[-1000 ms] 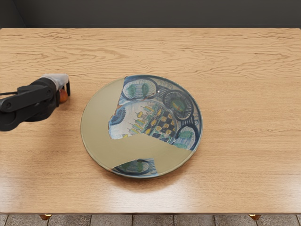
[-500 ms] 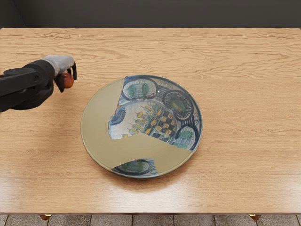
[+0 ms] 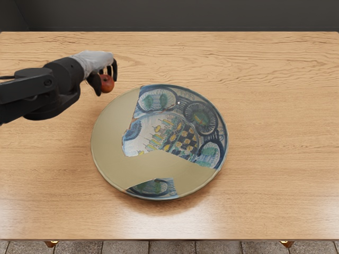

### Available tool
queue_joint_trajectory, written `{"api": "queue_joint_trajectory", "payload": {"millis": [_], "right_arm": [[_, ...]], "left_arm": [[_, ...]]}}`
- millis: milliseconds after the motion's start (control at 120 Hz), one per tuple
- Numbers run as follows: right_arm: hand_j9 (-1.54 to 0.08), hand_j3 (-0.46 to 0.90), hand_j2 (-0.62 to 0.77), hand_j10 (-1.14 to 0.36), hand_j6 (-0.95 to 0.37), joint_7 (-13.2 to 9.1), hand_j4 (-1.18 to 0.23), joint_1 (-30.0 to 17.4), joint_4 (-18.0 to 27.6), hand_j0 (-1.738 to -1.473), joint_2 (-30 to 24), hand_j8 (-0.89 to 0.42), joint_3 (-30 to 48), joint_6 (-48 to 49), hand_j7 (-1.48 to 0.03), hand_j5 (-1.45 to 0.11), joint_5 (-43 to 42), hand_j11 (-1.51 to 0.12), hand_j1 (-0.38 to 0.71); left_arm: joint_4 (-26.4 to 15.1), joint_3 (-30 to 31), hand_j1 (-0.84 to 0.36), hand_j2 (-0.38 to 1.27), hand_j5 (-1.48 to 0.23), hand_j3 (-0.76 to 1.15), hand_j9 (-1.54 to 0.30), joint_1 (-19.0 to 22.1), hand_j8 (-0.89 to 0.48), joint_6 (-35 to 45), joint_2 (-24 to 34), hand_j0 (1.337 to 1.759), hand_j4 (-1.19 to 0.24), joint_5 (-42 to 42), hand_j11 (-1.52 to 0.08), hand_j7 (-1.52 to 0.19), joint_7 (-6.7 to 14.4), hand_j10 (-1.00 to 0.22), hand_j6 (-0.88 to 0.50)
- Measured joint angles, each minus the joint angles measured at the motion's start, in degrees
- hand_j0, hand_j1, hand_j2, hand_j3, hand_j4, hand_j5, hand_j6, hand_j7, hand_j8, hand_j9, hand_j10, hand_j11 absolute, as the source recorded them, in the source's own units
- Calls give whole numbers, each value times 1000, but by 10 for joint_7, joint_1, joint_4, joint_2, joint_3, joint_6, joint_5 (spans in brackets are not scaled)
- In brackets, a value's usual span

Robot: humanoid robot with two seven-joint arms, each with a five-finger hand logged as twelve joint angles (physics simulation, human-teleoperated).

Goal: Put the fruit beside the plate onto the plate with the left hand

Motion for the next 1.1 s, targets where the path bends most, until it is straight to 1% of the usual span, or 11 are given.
{"api": "queue_joint_trajectory", "payload": {"millis": [133,308,475,500,583,658,733,833,908,983,1100], "right_arm": [[-22,0,-4,-17,-16,0,-17,0,0,-1658,0,-16,0,0,-22,-22,0,-22,-329],[-22,0,-4,-17,-16,0,-17,0,0,-1658,0,-16,0,0,-22,-22,0,-22,-329],[-22,0,-4,-17,-16,0,-17,0,0,-1658,0,-16,0,0,-22,-22,0,-22,-329],[-22,0,-4,-17,-16,0,-16,0,0,-1658,0,-16,0,0,-22,-22,0,-22,-329],[-22,0,-4,-17,-16,0,-16,0,0,-1658,0,-16,0,0,-22,-22,0,-22,-329],[-22,0,-4,-17,-16,0,-16,0,0,-1658,0,-16,0,0,-22,-22,0,-22,-329],[-22,0,-4,-17,-16,0,-17,0,0,-1658,0,-16,0,0,-22,-22,0,-22,-329],[-22,0,-4,-17,-16,0,-17,0,0,-1658,0,-16,0,0,-22,-22,0,-22,-329],[-22,0,-4,-17,-16,0,-17,0,0,-1658,0,-17,0,0,-22,-22,0,-22,-329],[-22,0,-4,-17,-16,0,-16,0,0,-1658,0,-16,0,0,-22,-22,0,-22,-329],[-22,0,-4,-17,-16,0,-16,0,0,-1658,0,-16,0,0,-22,-22,0,-22,-329]], "left_arm": [[-2,-13,-357,456,-893,0,-867,0,-501,-1,-40,1658,-635,-15,-869,-870,0,-658,-432],[-2,-14,-343,427,-884,0,-865,17,-515,-4,-53,1657,-644,-24,-867,-870,0,-655,-454],[-2,-11,-333,456,-870,0,-860,31,-530,-5,-53,1658,-645,-26,-861,-866,0,-652,-462],[-1,-11,-322,427,-848,0,-839,30,-526,-5,-53,1658,-631,-26,-840,-845,0,-637,-468],[2,-14,-114,288,-583,0,-577,25,-365,-4,-50,1658,-434,-40,-578,-580,0,-438,-326],[3,-16,23,201,-411,0,-406,17,-259,-5,-51,1658,-307,-64,-407,-409,0,-309,-232],[2,-28,119,141,-289,0,-286,9,-184,-21,-41,1658,-217,-108,-286,-288,0,-219,-166],[2,-93,204,88,-183,0,-181,18,-119,-90,5,1658,-139,-180,-181,-182,0,-140,-108],[2,-135,245,62,-131,0,-130,19,-87,-154,62,1658,-100,-276,-130,-131,0,-101,-79],[3,-159,274,44,-95,0,-94,18,-64,-224,105,1658,-73,-380,-94,-94,0,-73,-59],[5,-180,302,26,-58,0,-58,22,-41,-287,160,1658,-46,-486,-58,-58,0,-46,-38]]}}
